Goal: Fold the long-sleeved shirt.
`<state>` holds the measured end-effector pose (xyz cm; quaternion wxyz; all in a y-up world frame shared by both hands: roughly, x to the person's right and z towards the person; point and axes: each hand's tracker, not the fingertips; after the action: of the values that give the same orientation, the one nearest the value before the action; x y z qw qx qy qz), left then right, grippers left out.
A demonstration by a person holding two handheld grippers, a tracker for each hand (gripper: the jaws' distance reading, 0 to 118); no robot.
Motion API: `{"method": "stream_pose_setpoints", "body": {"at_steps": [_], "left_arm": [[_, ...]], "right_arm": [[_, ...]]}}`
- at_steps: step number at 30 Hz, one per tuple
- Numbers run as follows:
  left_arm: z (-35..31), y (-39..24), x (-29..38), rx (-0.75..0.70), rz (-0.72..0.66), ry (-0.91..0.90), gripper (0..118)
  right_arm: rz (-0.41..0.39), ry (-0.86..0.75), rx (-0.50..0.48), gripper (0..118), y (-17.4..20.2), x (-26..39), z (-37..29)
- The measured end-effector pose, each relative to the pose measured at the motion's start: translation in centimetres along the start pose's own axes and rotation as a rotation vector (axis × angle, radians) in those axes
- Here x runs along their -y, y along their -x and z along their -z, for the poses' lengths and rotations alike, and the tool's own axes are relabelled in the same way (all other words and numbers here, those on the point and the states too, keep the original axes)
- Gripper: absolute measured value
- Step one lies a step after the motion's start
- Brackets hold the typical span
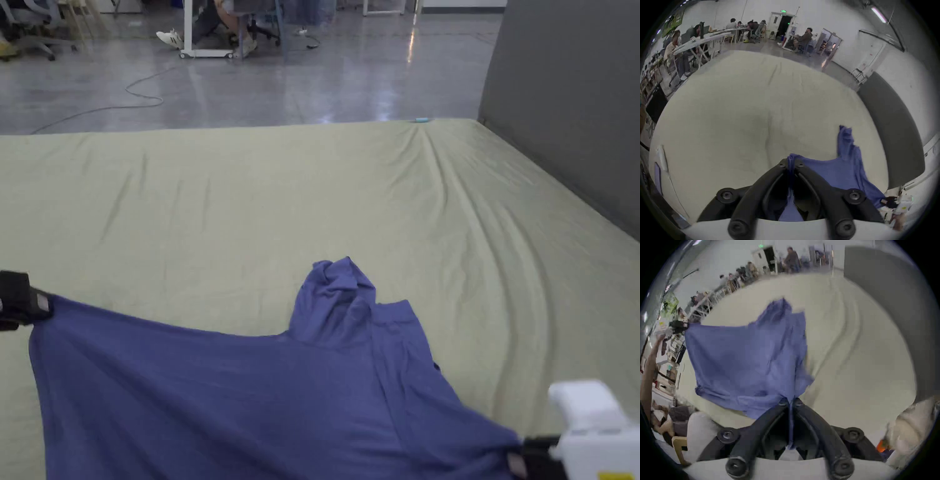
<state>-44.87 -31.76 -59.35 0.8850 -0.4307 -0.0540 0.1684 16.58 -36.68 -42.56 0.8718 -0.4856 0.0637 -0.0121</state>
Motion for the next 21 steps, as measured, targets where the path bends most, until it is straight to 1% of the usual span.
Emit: {"method": "stream_pose_setpoints", "body": {"at_steps": [1,3,5,7,8,10,11,13,14,15,16,17,18,19,20,21], "left_arm": [[-1.4,-0.5,-1.3,0.012,0.001,-0.031,0],[-3.7,-1.4,-3.9,0.057,-0.055,-0.066,0],[-6.0,-2.5,-7.1,0.057,-0.054,-0.139,0],[-7.9,-3.6,-10.7,0.023,-0.011,-0.183,0],[-8.9,-4.0,-12.4,0.03,-0.036,-0.207,0],[-10.9,-5.1,-16.0,0.051,-0.069,-0.267,0],[-12.0,-5.6,-17.7,0.048,-0.076,-0.307,0],[-13.8,-6.8,-20.8,0.041,-0.067,-0.354,0],[-15.2,-9.3,-20.5,0.03,-0.07,-0.382,0],[-16.0,-10.1,-21.6,0.01,-0.052,-0.404,0],[-16.6,-10.9,-22.4,-0.007,-0.053,-0.434,0],[-17.1,-11.9,-23.1,-0.053,-0.026,-0.442,0],[-17.7,-12.8,-23.9,-0.078,-0.004,-0.45,0],[-18.1,-13.5,-24.4,-0.083,-0.001,-0.47,0],[-18.5,-14.1,-24.9,-0.076,0.005,-0.471,0],[-18.9,-14.7,-25.2,-0.082,0.007,-0.487,0]], "right_arm": [[-0.018,-0.065,0.023,0,0.2,-2.6,-1.7],[-0.06,-0.175,0.076,0,-0.7,-7.4,-5.2],[-0.117,-0.259,0.155,0,-0.7,-12.9,-8.3],[-0.121,-0.307,0.181,0,-1.4,-18.4,-10.7],[-0.116,-0.324,0.188,0,-1.8,-21.2,-11.5],[-0.143,-0.371,0.26,0,-1.9,-26.7,-13.0],[-0.144,-0.394,0.283,0,-1.9,-29.3,-13.8],[-0.125,-0.415,0.293,0,-2.0,-33.9,-15.0],[-0.105,-0.423,0.294,0,-2.0,-36.1,-15.5],[-0.111,-0.425,0.296,0,-1.8,-38.1,-15.7],[-0.109,-0.436,0.308,0,-1.6,-39.7,-16.0],[-0.093,-0.45,0.332,0,-1.4,-40.8,-16.6],[-0.077,-0.458,0.336,0,-1.4,-42.3,-16.8],[-0.058,-0.459,0.334,0,-1.4,-43.5,-16.9],[-0.057,-0.456,0.342,0,-1.2,-44.8,-16.9],[-0.033,-0.463,0.352,0,-0.9,-45.8,-16.9]]}}
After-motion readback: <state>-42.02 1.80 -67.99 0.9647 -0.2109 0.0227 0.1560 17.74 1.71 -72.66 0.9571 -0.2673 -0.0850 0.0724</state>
